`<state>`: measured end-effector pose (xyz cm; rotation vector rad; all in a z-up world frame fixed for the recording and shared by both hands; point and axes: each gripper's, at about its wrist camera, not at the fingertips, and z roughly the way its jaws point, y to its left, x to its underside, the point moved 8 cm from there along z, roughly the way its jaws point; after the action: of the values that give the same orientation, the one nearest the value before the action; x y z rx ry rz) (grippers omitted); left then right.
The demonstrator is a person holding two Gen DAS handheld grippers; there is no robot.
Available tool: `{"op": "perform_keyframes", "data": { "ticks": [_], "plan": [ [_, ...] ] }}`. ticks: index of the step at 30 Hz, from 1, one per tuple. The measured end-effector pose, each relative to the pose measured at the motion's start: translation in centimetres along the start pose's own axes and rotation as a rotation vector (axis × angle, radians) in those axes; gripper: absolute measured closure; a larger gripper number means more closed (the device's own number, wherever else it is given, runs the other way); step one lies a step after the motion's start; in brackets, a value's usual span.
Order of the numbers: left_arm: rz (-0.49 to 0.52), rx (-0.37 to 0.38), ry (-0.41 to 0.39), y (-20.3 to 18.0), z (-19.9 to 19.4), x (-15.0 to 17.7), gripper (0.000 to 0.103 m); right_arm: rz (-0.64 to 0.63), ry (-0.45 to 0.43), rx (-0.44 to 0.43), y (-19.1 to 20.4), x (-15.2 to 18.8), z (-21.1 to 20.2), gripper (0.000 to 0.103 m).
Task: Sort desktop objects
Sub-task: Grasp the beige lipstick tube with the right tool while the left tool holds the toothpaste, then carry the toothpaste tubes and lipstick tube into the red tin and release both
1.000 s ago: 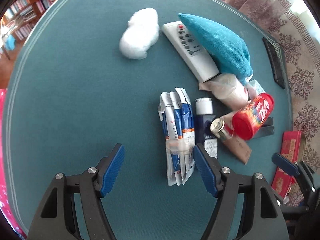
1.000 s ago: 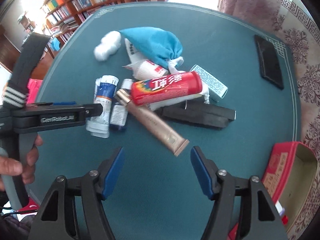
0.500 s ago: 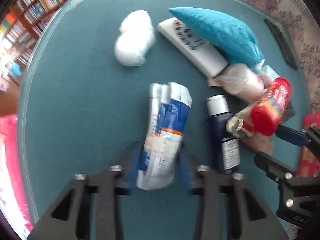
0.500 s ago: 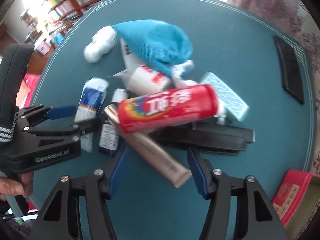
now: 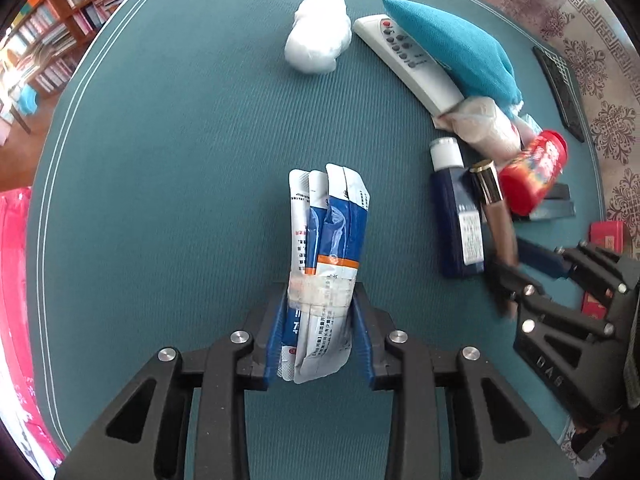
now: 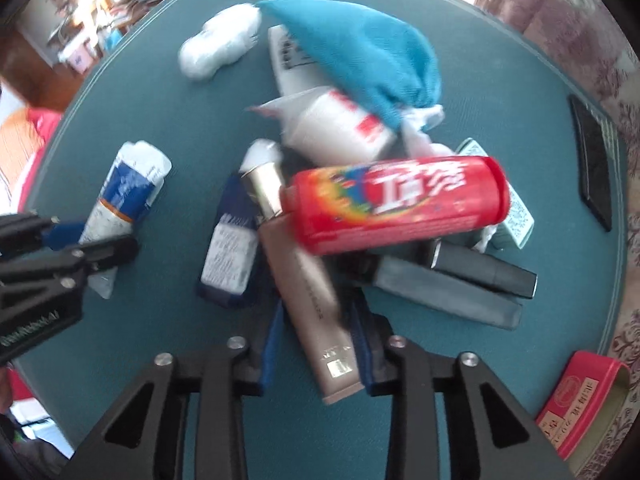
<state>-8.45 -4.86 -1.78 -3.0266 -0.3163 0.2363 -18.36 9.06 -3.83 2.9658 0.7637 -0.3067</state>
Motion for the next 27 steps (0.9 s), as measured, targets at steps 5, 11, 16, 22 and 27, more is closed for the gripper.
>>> {"op": "perform_keyframes", "data": {
  "ticks": [5, 11, 16, 22, 27],
  "plan": [
    [0.003, -0.007, -0.003, -0.4, -1.3, 1.7, 0.070, 0.068, 0.029, -0.111, 0.9, 2.3, -0.8, 0.076],
    [0.033, -0.012, -0.012, -2.1, -3.0, 3.6, 0.070, 0.174, 0.001, -0.192, -1.0, 5.0, -3.4, 0.078],
    [0.077, -0.010, -0.037, -4.4, -4.8, 4.8, 0.070, 0.240, -0.050, -0.207, -3.5, 6.8, -6.2, 0.092],
    [0.119, -0.016, -0.054, -6.8, -6.5, 6.4, 0.070, 0.298, -0.064, -0.193, -5.5, 11.7, -6.8, 0.092],
    [0.122, -0.015, -0.065, -8.3, -7.5, 7.5, 0.070, 0.321, -0.079, -0.217, -6.9, 12.8, -6.8, 0.092]
  ]
}}
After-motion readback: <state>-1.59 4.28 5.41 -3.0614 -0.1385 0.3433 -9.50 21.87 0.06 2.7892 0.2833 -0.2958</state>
